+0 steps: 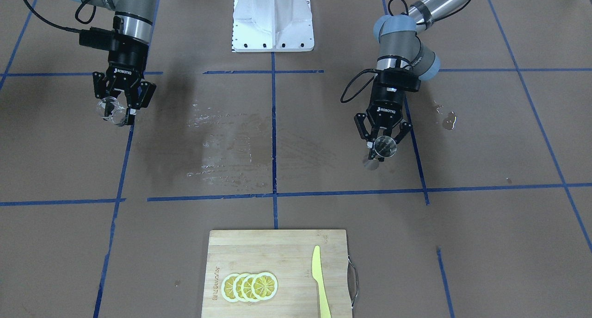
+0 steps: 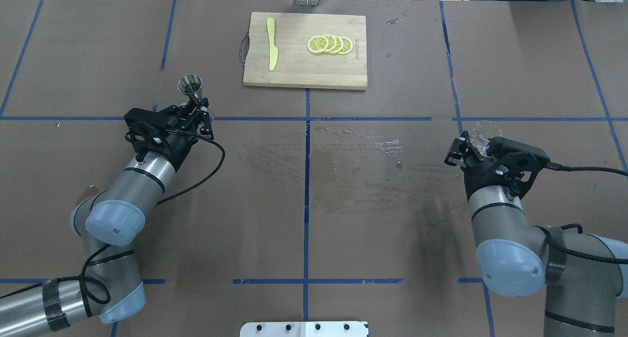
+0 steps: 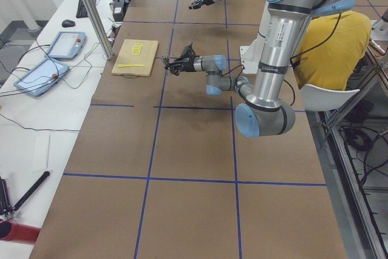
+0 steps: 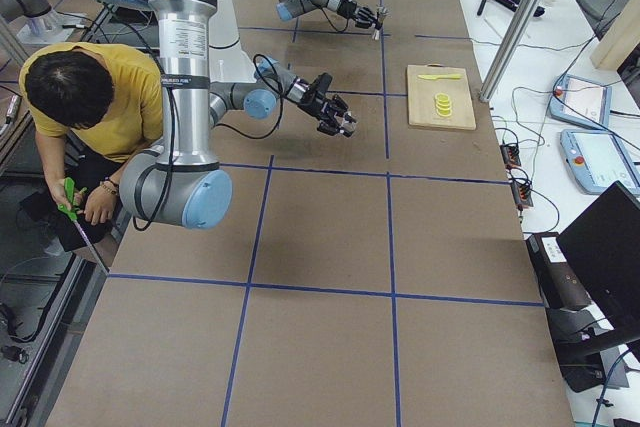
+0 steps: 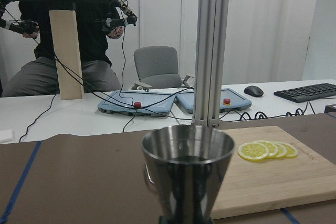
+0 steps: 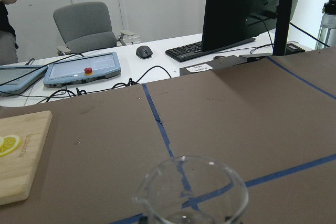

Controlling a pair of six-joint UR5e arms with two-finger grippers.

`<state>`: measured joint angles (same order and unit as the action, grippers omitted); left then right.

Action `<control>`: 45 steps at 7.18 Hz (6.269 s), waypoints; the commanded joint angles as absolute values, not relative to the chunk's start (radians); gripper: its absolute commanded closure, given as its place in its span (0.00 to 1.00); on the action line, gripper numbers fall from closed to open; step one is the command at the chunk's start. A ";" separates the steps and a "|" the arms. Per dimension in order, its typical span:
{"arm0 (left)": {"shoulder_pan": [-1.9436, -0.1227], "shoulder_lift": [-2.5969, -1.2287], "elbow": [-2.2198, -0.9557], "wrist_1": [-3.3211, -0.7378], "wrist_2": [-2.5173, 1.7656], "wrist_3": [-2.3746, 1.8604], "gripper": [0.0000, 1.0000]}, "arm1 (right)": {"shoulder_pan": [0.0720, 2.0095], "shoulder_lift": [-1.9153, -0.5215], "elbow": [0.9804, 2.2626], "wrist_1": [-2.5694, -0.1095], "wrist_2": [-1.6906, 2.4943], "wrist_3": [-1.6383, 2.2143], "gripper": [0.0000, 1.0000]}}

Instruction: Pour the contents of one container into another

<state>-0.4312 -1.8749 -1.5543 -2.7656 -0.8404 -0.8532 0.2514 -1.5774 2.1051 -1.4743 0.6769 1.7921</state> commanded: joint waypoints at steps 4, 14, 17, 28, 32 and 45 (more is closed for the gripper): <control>-0.459 -1.867 -1.569 -2.764 -0.908 -0.908 1.00 | 0.153 -1.664 2.011 -1.476 0.586 1.940 0.90; -0.454 -1.868 -1.600 -2.764 -0.908 -0.911 1.00 | 0.100 -1.632 1.882 -1.474 0.591 1.971 0.73; -0.454 -1.868 -1.611 -2.764 -0.908 -0.911 1.00 | 0.100 -1.632 1.864 -1.474 0.595 1.970 0.70; -0.454 -1.587 -1.672 -2.786 -0.931 -0.980 1.00 | 0.098 -1.634 1.842 -1.443 0.609 1.954 0.58; -0.427 -1.347 -1.631 -2.928 -0.930 -1.228 1.00 | 0.100 -1.632 1.868 -1.443 0.595 1.941 0.58; -0.212 -1.342 -1.534 -2.916 -0.496 -1.247 1.00 | 0.101 -1.638 1.867 -1.443 0.565 1.940 0.58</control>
<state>-0.2319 -1.3415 -1.5488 -2.9162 -0.5381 -1.2466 0.1012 -1.6382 1.8669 -1.4441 0.5687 1.9405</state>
